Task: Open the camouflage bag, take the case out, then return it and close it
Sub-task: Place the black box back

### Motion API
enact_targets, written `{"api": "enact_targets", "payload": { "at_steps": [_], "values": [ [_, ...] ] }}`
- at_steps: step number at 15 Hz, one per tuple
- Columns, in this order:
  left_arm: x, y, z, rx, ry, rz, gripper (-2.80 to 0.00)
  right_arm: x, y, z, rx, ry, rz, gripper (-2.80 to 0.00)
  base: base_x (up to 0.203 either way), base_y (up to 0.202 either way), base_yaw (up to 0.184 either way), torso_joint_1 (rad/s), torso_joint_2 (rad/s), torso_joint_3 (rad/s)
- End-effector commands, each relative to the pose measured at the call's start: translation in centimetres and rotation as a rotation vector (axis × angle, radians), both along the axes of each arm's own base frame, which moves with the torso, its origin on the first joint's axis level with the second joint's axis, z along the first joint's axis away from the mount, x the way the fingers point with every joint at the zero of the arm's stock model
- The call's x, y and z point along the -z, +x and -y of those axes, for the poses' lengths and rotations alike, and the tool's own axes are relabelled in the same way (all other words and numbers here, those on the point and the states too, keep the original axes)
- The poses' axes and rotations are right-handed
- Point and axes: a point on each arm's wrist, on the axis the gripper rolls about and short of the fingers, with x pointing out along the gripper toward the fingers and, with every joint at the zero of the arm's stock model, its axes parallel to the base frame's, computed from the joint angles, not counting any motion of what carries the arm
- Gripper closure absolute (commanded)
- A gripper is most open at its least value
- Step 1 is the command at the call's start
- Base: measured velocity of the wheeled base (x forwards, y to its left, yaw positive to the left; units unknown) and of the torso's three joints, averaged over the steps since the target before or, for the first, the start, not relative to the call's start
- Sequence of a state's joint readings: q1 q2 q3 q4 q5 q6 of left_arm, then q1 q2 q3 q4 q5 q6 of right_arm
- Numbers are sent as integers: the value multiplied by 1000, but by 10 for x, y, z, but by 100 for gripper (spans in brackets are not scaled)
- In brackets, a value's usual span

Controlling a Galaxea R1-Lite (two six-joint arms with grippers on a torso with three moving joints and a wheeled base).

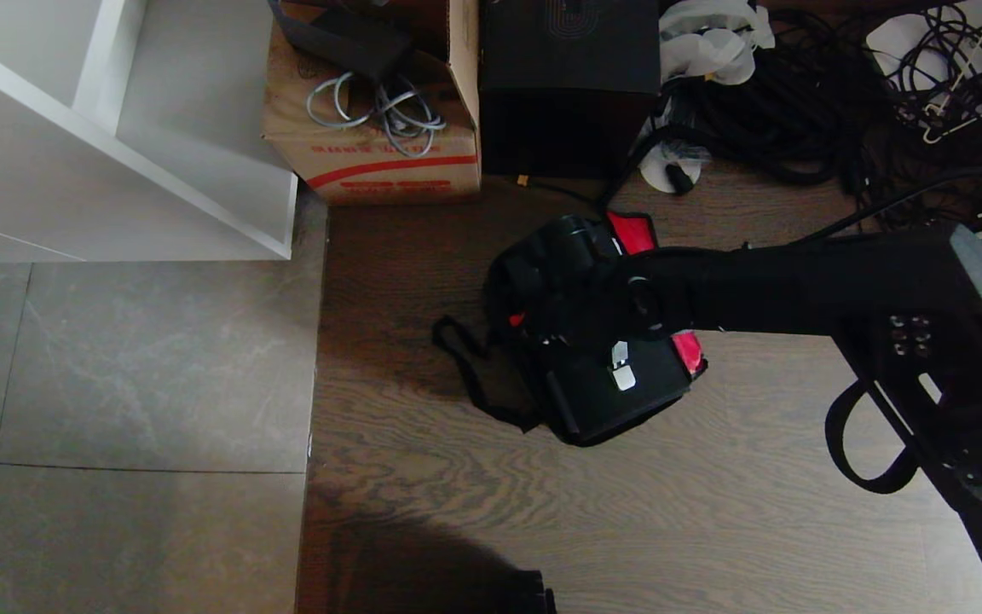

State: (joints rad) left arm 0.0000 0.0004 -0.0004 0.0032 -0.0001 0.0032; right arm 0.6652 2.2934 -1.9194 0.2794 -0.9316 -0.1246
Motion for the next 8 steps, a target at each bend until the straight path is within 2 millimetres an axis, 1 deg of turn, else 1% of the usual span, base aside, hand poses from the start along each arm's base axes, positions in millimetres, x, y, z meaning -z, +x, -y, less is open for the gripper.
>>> {"api": "enact_targets", "payload": {
  "at_steps": [1, 4, 5, 8],
  "values": [
    [0, 0, 0, 0, 0, -1, 0, 24, 10, -2, 13, -32, -34, 0, 0, 0, 0, 0, 0, 0],
    [0, 0, 0, 0, 0, 0, 0, 36, 15, -3, 18, -34, -38, 0, 0, 0, 0, 0, 0, 0],
    [0, 0, 0, 0, 0, -1, 0, 37, 15, -4, 18, -35, -39, 0, 0, 0, 0, 0, 0, 0],
    [0, 0, 0, 0, 0, -1, 0, 52, 14, -3, 28, -42, -69, 0, 0, 0, 0, 0, 0, 0]
  ]
}}
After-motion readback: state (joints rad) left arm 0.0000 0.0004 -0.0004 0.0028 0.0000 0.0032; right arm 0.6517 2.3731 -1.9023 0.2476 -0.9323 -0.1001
